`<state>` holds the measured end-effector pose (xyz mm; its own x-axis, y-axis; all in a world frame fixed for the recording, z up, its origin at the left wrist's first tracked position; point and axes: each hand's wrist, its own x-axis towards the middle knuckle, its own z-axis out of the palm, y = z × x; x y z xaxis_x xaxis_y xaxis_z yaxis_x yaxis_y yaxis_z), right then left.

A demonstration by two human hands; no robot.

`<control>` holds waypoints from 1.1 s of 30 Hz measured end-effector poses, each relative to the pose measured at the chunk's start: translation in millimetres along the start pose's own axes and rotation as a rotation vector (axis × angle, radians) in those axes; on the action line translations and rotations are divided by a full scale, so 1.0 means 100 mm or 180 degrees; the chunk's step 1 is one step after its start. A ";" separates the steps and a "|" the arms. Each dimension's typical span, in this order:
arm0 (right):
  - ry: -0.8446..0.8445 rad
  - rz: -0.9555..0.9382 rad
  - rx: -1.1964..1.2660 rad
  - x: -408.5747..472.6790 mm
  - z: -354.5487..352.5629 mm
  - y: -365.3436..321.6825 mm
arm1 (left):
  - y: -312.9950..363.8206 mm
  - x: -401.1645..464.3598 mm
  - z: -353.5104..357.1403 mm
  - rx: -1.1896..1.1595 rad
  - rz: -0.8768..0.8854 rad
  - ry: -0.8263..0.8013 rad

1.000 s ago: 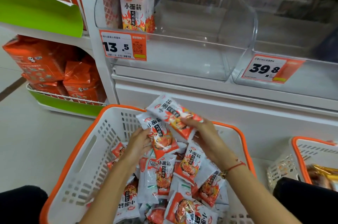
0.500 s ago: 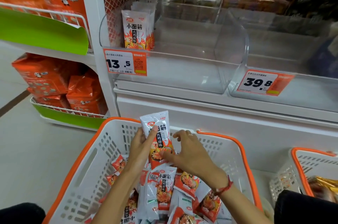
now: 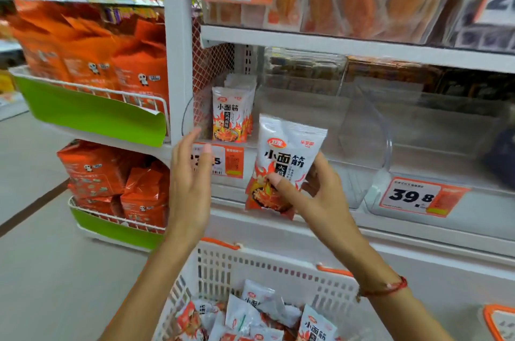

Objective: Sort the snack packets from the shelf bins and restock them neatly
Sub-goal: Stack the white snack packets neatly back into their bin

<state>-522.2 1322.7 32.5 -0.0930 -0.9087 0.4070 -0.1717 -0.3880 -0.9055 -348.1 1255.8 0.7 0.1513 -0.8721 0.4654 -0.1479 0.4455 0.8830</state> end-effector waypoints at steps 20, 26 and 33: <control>-0.0606 0.1270 -0.1303 2.13 0.77 0.52 | -0.34 0.62 -0.21 0.1739 0.0647 -0.0375; -0.0314 0.0532 -0.1990 2.09 0.71 0.46 | -0.36 0.63 -0.22 0.1756 0.0687 -0.0407; -0.0439 -0.0096 -0.2392 2.11 0.64 0.43 | -0.39 0.63 -0.21 0.1744 0.0658 -0.0361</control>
<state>-486.2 1104.3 72.0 0.0371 -0.9295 0.3670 -0.7979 -0.2487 -0.5491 -312.5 1188.1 -2.8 -0.0353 -0.8080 0.5881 -0.6505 0.4653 0.6003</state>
